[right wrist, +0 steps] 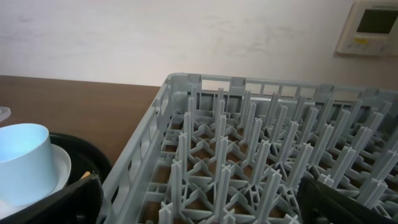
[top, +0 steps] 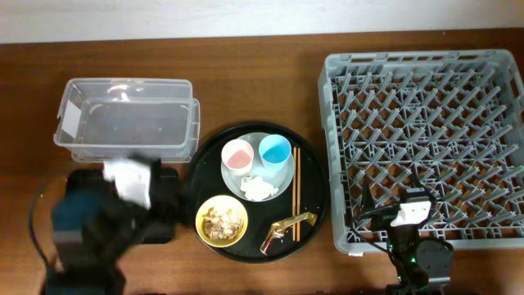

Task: Sort waste into correct bins and load items into the dishwasher rack
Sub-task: 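Reach the left gripper to the white plate and grasp the crumpled tissue, then carry the tissue with the left gripper and drop it into the clear bin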

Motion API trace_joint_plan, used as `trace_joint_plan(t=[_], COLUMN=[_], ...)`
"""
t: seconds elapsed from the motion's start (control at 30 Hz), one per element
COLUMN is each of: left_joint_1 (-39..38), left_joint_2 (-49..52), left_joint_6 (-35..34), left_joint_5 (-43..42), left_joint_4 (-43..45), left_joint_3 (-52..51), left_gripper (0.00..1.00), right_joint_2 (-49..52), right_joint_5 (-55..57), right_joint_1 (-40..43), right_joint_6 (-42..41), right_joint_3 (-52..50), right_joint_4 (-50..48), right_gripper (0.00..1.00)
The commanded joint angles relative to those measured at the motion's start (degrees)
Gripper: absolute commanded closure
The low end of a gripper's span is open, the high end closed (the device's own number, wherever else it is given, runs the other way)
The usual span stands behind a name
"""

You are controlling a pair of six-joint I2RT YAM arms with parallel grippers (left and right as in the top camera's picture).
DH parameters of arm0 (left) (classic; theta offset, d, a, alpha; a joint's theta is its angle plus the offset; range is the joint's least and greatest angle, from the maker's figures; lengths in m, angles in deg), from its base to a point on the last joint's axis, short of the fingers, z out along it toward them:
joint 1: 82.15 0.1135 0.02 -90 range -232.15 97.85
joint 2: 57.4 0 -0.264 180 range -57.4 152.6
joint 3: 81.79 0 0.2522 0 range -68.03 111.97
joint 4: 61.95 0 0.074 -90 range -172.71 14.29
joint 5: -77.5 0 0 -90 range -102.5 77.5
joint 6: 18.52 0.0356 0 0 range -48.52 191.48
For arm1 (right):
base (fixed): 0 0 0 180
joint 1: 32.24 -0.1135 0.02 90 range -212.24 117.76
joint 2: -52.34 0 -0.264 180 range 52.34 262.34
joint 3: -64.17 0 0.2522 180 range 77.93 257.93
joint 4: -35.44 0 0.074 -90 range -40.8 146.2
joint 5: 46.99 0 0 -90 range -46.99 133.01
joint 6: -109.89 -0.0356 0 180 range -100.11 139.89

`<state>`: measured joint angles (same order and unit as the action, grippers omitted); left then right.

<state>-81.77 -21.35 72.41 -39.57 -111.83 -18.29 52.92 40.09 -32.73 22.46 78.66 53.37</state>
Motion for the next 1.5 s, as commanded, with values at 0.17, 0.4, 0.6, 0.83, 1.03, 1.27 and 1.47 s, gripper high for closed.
trace_joint_plan(t=[0.17,0.4,0.6,0.83,1.03,1.27,1.47], left_joint_1=[-2.99,-8.83,-32.22,-42.27,-42.29,-42.29,-42.29], left_joint_2=[30.88,34.71,34.80,42.10,56.72,57.59,61.86], left_joint_6=[-0.09,-8.20,-25.55,-24.98,-23.15,-23.26,-23.41], left_joint_5=[-4.39,4.17,25.86,32.09,37.51,39.71,34.56], left_joint_4=[-15.37,-25.18,-25.62,-8.83,-1.97,1.25,2.91], left_joint_3=[21.94,21.70,16.37,9.11,9.11,9.11,9.11], left_gripper=[0.01,0.66,0.68,0.60,0.44,0.43,0.43], right_joint_2=[-0.33,-0.33,-0.33,-0.33,-0.33,-0.33,-0.33], right_joint_5=[-0.46,-0.46,-0.46,-0.46,-0.46,-0.46,-0.46], right_joint_1=[0.24,0.24,0.24,0.24,0.24,0.24,0.24], right_joint_6=[0.00,0.00,0.00,0.00,0.00,0.00,0.00], right_joint_3=[-0.42,-0.42,-0.42,-0.42,-0.42,-0.42,-0.42], right_joint_4=[0.07,0.07,0.07,0.07,0.07,0.07,0.07], right_gripper=[0.02,0.02,0.02,0.02,0.02,0.01,0.02])
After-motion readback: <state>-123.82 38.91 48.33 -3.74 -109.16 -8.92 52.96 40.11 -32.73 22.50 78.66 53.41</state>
